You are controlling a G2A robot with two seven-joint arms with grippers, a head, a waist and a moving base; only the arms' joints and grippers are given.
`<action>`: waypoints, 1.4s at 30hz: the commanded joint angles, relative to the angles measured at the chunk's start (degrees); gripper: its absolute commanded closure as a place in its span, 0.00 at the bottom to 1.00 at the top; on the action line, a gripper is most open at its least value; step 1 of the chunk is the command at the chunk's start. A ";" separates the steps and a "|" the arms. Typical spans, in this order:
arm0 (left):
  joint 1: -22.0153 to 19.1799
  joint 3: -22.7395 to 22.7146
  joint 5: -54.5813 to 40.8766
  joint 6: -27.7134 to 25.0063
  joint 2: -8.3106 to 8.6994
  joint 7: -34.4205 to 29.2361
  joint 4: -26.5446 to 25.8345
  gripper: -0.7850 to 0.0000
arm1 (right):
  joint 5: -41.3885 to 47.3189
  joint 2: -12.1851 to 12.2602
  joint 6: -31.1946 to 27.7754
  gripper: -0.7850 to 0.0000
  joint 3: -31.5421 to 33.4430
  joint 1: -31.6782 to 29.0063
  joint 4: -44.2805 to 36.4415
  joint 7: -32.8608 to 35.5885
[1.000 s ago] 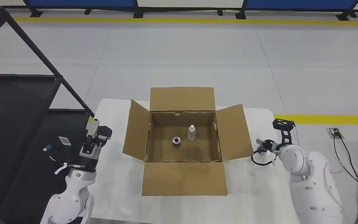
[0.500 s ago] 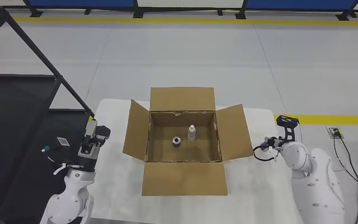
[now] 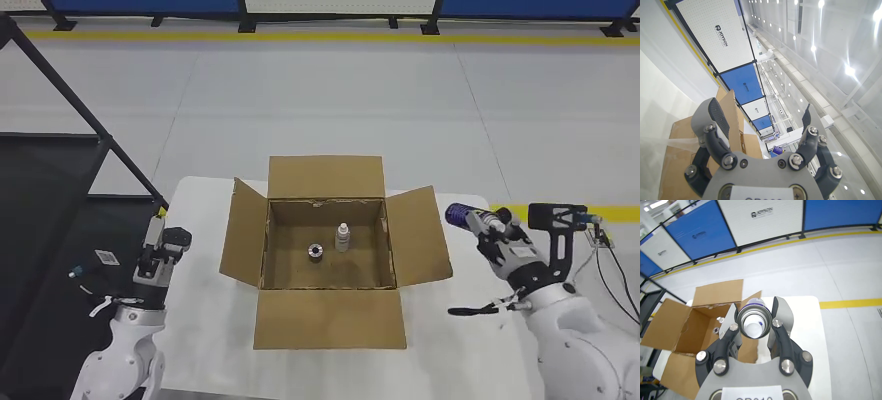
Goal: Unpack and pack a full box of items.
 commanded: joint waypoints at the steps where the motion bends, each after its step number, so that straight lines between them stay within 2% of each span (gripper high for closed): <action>1: 0.31 -0.23 -0.45 -0.40 -0.03 0.21 0.08 0.00 | -1.17 0.05 -1.95 1.00 -3.84 0.68 -0.11 1.58; 5: 0.98 -0.75 -0.91 -1.02 -0.05 0.32 0.16 0.00 | -3.61 -0.08 -4.58 1.00 -12.13 5.45 4.00 5.85; 9: 1.65 -1.47 -1.54 -1.51 -0.06 0.50 0.15 0.00 | -7.87 -0.70 -4.08 1.00 -20.83 12.25 11.35 9.66; 14: 2.03 -2.14 -2.13 -1.80 -0.05 0.11 0.03 0.00 | -12.65 -2.48 0.61 1.00 -31.68 21.77 24.16 15.35; 17: 2.08 -2.57 -2.39 -1.99 -0.02 -0.30 0.26 0.00 | -14.65 -3.84 3.96 1.00 -36.59 26.47 32.06 14.91; 25: 1.97 -3.53 -3.25 -2.10 0.07 -1.56 0.73 0.00 | -15.09 -7.47 10.52 1.00 -44.16 36.02 49.76 15.34; 31: 1.93 -3.98 -3.79 -2.16 0.12 -2.26 1.07 0.00 | -12.90 -9.84 11.90 1.00 -46.68 40.61 59.70 14.74; 32: 1.94 -4.08 -3.85 -2.18 0.12 -2.34 1.11 0.00 | -12.50 -10.13 11.91 0.97 -46.87 41.01 60.92 14.66; 34: 1.93 -4.26 -4.13 -2.27 0.13 -2.47 1.16 0.00 | -11.76 -10.66 11.87 0.78 -47.07 41.75 62.94 14.23; 35: 1.93 -4.35 -4.21 -2.36 0.14 -2.52 1.20 0.00 | -11.25 -10.90 11.65 0.75 -47.11 42.04 63.76 14.02; 37: 1.94 -4.40 -4.30 -2.41 0.13 -2.56 1.24 0.00 | -10.99 -11.30 11.52 0.59 -47.24 42.54 65.14 13.47; 42: 1.96 -4.42 -4.27 -2.38 0.13 -2.73 1.14 0.00 | -10.92 -11.87 11.75 0.53 -46.80 42.85 65.51 13.06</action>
